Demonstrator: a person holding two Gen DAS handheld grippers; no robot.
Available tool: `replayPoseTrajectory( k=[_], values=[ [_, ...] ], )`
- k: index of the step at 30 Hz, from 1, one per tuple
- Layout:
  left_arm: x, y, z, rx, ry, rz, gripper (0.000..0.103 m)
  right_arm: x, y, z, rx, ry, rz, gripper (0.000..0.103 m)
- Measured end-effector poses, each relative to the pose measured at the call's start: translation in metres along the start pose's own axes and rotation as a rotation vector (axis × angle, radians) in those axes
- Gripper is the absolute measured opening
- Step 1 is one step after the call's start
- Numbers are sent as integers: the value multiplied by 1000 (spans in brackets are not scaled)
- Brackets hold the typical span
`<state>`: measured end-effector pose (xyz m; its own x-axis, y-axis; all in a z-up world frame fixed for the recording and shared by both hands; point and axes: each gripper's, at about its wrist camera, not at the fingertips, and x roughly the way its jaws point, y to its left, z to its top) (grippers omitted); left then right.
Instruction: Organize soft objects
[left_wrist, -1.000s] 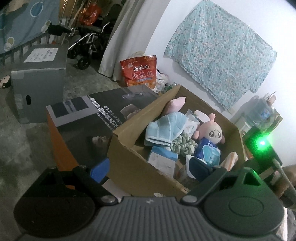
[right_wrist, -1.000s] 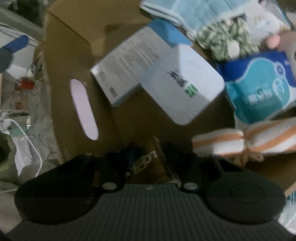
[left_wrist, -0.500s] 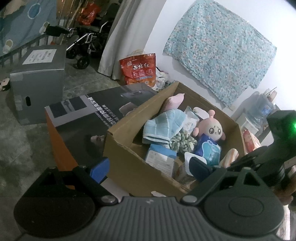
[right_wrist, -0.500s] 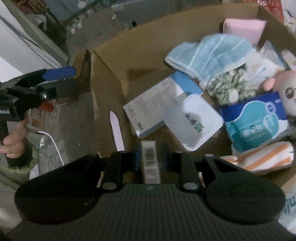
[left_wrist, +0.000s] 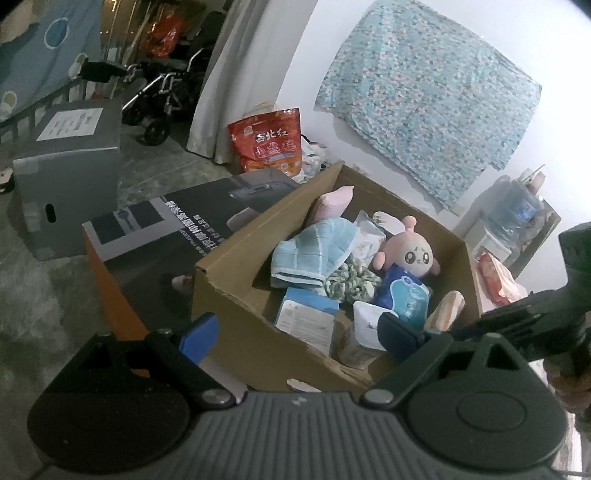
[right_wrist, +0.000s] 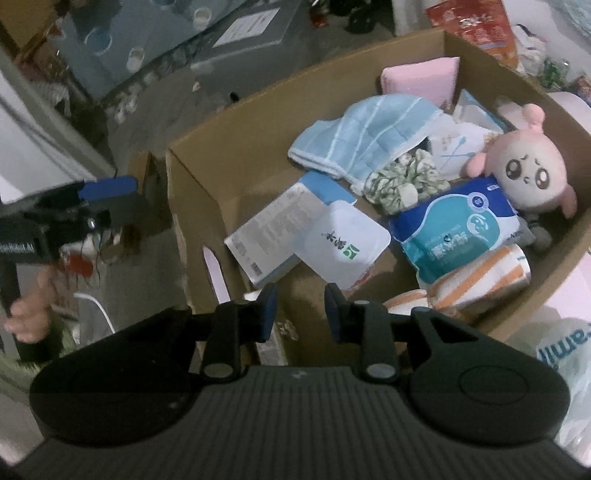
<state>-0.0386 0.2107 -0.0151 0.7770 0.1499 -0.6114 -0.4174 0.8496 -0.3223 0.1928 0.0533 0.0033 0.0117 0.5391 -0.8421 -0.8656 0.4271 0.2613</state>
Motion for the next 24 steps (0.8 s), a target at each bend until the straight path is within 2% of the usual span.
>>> replayPoseTrajectory(
  k=[4, 9, 11, 15, 17, 24],
  values=[
    [-4, -5, 0, 33, -10, -5, 95, -13, 4, -6, 50, -107, -15, 35],
    [-13, -13, -1, 106, -42, 5, 100, -44, 23, -40, 114, -334, -68, 64],
    [-19, -17, -1, 139, -62, 11, 103, -51, 36, -59, 127, -404, -116, 85],
    [-26, -29, -1, 201, -73, -7, 103, -57, 55, -99, 181, -505, -176, 89],
    [-28, -36, -3, 241, -61, -26, 103, -60, 59, -118, 247, -547, -192, 101],
    [-41, -59, -16, 349, -54, -47, 103, -76, 79, -169, 365, -680, -330, 102]
  ],
)
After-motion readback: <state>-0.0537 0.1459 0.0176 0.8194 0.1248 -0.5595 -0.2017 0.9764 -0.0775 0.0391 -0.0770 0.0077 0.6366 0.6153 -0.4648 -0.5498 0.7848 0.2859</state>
